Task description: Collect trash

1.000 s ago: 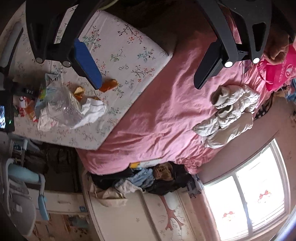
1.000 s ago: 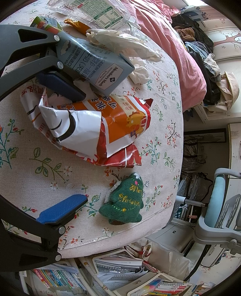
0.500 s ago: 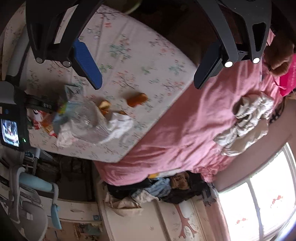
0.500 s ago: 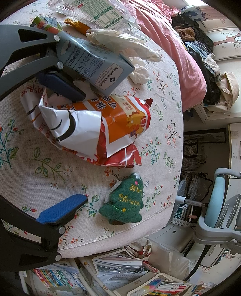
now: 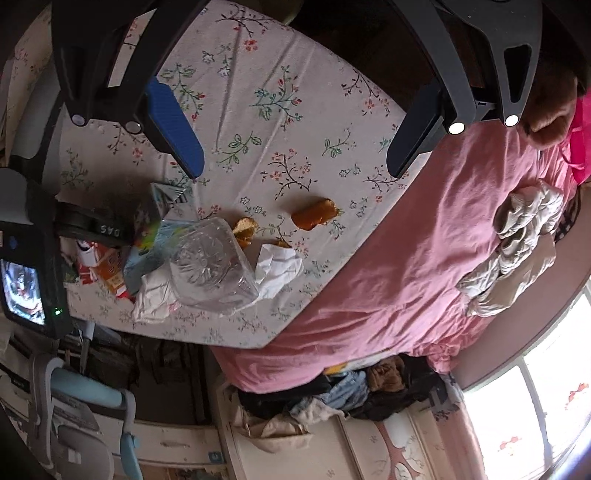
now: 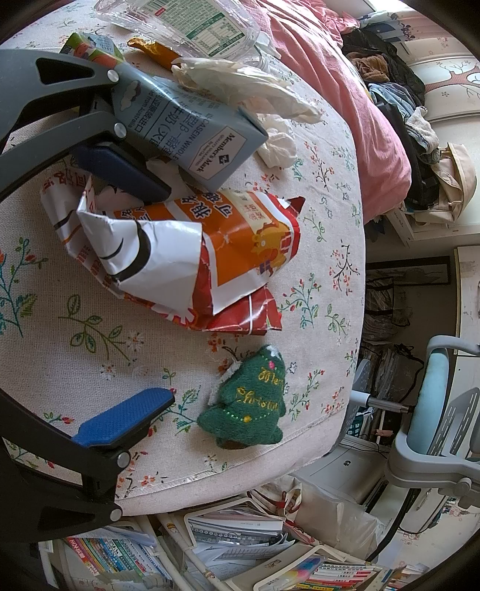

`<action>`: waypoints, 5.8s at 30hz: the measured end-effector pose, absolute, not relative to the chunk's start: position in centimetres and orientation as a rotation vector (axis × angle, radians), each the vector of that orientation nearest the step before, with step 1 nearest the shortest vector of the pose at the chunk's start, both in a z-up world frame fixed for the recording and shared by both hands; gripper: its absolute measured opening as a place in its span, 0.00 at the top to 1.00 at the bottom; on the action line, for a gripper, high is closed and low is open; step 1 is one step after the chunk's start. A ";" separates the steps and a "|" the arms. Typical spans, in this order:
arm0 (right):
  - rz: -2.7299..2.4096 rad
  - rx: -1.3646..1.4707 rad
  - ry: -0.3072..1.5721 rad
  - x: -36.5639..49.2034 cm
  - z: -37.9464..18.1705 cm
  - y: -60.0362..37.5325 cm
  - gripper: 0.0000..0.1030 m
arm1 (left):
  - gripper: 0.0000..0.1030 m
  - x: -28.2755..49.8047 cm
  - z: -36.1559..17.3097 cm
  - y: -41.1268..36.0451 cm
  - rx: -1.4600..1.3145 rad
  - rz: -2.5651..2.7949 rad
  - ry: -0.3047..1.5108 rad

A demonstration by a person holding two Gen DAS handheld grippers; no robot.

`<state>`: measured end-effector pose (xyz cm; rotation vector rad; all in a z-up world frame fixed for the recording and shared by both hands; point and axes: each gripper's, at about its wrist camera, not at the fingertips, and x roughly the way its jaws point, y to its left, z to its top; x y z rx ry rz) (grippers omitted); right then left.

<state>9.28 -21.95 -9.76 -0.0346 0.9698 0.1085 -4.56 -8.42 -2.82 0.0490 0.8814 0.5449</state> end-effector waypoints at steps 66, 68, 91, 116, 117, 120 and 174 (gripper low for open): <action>0.107 -0.034 0.970 9.4 -9.8 -21.8 0.07 | 0.06 -13.0 0.8 0.8 -0.279 0.570 0.694; 0.107 -0.034 0.970 9.4 -9.8 -21.9 0.07 | 0.06 -12.9 0.7 0.8 -0.254 0.572 0.713; 0.107 -0.034 0.970 9.5 -9.9 -21.8 0.07 | 0.07 -7.0 -0.9 -1.0 -0.284 0.227 0.754; 0.106 -0.034 0.970 9.6 -9.9 -21.6 0.07 | 0.07 -6.4 -0.5 -3.4 -0.285 0.091 0.660; 0.106 -0.034 0.970 9.6 -9.9 -21.8 0.07 | 0.07 -6.4 -0.5 -3.4 -0.287 0.090 0.658; 0.106 -0.034 0.970 9.6 -9.9 -21.8 0.07 | 0.07 -6.5 -0.5 -3.4 -0.292 0.085 0.651; 0.104 -0.034 0.970 9.8 -10.0 -21.5 0.07 | 0.07 -0.4 2.6 3.9 -0.080 0.116 0.657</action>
